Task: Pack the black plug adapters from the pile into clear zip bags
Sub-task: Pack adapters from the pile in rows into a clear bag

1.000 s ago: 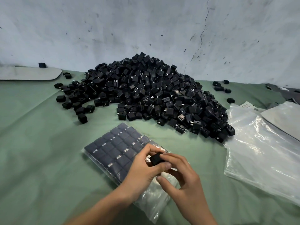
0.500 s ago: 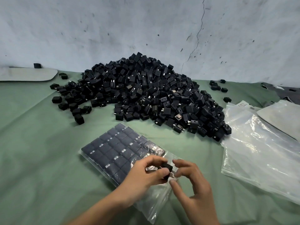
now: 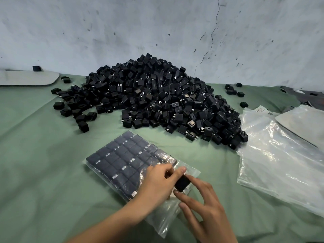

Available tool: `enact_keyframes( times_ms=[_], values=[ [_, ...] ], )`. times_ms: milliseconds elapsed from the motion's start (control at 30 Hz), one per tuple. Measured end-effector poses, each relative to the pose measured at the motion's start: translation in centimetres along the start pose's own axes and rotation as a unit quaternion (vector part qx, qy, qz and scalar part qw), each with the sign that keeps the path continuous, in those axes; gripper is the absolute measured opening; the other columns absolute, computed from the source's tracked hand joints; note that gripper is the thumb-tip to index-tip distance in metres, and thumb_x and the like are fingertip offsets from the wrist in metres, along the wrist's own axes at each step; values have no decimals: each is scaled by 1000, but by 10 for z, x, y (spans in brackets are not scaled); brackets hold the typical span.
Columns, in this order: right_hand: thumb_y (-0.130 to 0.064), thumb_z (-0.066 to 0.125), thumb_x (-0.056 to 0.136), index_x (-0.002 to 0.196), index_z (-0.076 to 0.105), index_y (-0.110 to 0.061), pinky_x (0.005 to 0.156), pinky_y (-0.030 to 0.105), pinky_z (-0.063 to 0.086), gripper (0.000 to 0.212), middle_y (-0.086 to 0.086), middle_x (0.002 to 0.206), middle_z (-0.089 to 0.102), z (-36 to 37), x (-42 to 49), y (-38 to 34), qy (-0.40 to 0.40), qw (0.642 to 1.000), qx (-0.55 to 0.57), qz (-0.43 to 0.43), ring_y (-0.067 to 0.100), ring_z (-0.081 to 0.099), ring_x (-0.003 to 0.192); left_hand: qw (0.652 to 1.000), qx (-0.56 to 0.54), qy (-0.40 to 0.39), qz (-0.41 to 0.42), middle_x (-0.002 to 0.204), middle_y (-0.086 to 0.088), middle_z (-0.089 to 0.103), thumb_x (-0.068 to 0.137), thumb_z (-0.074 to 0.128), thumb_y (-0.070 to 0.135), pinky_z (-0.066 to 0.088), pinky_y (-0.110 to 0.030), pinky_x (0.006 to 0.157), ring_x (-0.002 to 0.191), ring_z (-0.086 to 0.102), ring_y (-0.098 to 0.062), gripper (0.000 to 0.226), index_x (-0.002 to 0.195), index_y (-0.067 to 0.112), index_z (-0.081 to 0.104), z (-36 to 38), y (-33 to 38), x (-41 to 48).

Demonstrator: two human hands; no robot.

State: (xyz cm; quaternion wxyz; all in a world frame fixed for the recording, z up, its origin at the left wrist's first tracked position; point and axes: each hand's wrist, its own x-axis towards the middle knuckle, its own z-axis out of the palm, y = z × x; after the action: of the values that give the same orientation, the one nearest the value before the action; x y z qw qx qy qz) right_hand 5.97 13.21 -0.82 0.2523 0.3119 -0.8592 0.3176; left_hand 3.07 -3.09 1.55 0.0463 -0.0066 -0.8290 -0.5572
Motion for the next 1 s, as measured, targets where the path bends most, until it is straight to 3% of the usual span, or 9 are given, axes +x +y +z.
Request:
enact_keyframes(
  times_ms=[100,233,300,367,500,600,700,767,1000],
  values=[
    [-44,45,95,104,74,-27,87,27,46,35,7,119,62,-8,-5,10,26,997,32,63,13,55,103,996,57,5,62,54,3,61,89,44,57,45,-21,52,47,55,-2,43,72,22,60,-8,1,0],
    [-48,47,93,98,76,-27,86,13,42,36,5,110,66,-17,-19,26,-5,996,2,91,8,55,96,977,189,45,90,110,17,59,98,42,43,43,-24,92,100,51,6,26,113,30,58,-44,-11,17],
    [-32,64,82,97,77,-31,84,18,44,19,0,112,67,-12,-24,28,-39,996,-11,79,9,58,95,961,271,24,52,137,11,49,100,36,43,29,-37,113,131,38,-5,40,135,26,48,-63,-23,26],
    [-27,70,75,100,75,-36,85,25,44,27,-4,121,63,-1,-24,23,-76,995,7,60,6,54,103,945,326,-29,21,155,6,32,101,27,47,13,-39,120,145,17,-8,53,148,24,31,-73,-35,28],
    [-45,58,83,115,51,-66,106,30,26,39,-24,144,38,22,-12,11,-214,975,53,26,-1,26,135,918,380,-114,-14,161,11,0,88,1,63,-9,-37,119,145,-9,-3,74,154,31,5,-69,-51,18],
    [-44,52,84,114,37,-78,116,40,5,48,-37,146,20,29,-3,12,-314,946,75,14,-7,0,142,899,420,-125,-18,159,12,-11,76,-10,69,-15,-39,118,144,-15,-3,85,153,32,-1,-63,-56,14],
    [-19,60,82,107,59,-62,117,52,13,50,-23,145,38,26,5,15,-307,948,70,-32,-7,0,142,889,442,-122,-11,157,12,-16,77,-11,69,-15,-40,118,142,-17,-2,84,152,33,-4,-62,-59,14],
    [-8,60,78,107,67,-50,116,46,23,52,-21,140,45,19,6,17,-292,948,126,-3,-9,5,140,887,446,-123,-5,156,12,-17,78,-10,68,-16,-40,118,140,-19,-1,82,152,32,-5,-61,-60,14],
    [1,56,81,119,66,-34,121,35,4,53,-36,134,44,14,9,12,-344,919,182,70,-9,11,141,866,484,-126,-7,158,7,-19,95,6,62,-16,-42,117,143,-20,-6,68,153,29,-8,-58,-65,15]
  ],
)
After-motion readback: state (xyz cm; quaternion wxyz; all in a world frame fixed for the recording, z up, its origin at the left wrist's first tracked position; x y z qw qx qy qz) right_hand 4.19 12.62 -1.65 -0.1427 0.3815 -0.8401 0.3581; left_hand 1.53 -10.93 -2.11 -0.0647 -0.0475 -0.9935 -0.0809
